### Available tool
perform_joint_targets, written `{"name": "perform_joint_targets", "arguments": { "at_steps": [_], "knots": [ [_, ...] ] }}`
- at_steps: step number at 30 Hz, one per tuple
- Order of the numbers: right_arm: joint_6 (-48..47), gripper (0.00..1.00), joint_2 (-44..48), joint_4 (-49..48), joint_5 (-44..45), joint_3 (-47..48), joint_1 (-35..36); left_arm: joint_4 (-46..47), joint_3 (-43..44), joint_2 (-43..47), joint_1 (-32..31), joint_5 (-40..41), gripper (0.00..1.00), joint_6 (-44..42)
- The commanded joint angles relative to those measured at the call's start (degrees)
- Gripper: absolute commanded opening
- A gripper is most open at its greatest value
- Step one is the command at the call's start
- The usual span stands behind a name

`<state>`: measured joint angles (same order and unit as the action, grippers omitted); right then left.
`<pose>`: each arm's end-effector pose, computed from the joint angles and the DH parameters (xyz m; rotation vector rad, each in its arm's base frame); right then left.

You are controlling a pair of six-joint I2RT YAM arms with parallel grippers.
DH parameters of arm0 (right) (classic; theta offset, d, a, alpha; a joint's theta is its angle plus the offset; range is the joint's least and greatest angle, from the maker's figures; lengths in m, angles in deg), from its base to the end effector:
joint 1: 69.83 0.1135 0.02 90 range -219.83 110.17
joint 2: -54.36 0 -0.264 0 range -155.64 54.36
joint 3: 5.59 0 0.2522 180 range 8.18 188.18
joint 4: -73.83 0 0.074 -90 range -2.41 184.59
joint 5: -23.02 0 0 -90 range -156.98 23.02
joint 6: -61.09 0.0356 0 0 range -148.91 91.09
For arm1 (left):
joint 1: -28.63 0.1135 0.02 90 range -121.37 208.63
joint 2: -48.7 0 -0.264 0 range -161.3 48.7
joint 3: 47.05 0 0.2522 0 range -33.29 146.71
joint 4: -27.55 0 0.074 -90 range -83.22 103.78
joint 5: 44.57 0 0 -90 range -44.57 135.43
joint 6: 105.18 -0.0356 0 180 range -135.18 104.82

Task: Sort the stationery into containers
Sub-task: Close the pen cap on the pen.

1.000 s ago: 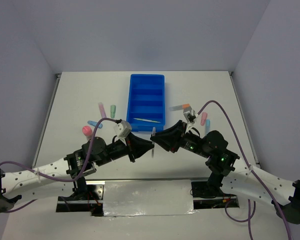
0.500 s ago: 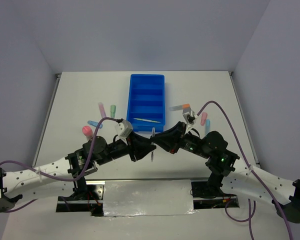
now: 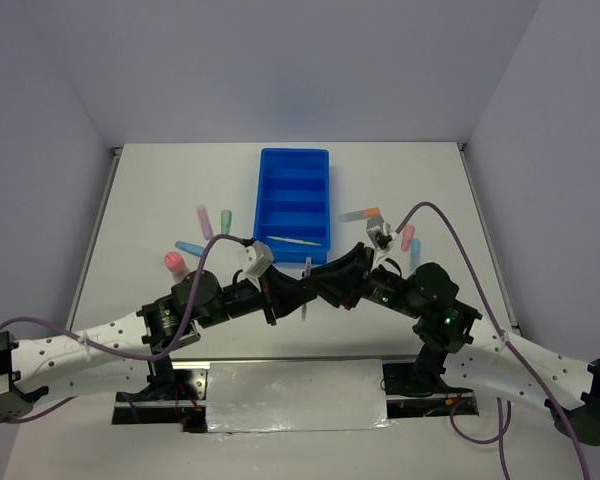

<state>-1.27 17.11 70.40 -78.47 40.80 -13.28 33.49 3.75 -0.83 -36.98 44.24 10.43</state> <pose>0.0851 0.1417 0.3371 -0.5504 1.3896 1.3509 0.0858 -0.1911 0.3337 0.5598 1.4834 -1.2968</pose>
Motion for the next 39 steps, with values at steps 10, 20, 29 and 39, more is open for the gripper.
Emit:
{"name": "perform_joint_targets", "arguments": {
  "at_steps": [10,20,29,39],
  "knots": [
    [-4.0,0.58,2.8,0.4,-3.7,4.5,1.0,0.0,2.7,2.4,0.0,-4.2,0.0,-4.1],
    [-7.1,0.58,-2.2,7.8,1.0,12.8,1.0,0.2,3.2,0.8,0.0,-7.2,0.0,-4.0],
    [-7.7,0.46,-3.0,9.8,1.6,13.5,0.9,-0.5,3.9,1.3,0.0,-6.9,0.0,-4.5],
    [-6.2,0.0,-3.4,8.8,0.6,9.7,1.0,-1.4,5.2,1.3,0.0,-5.4,0.0,-4.9]
  ]
}}
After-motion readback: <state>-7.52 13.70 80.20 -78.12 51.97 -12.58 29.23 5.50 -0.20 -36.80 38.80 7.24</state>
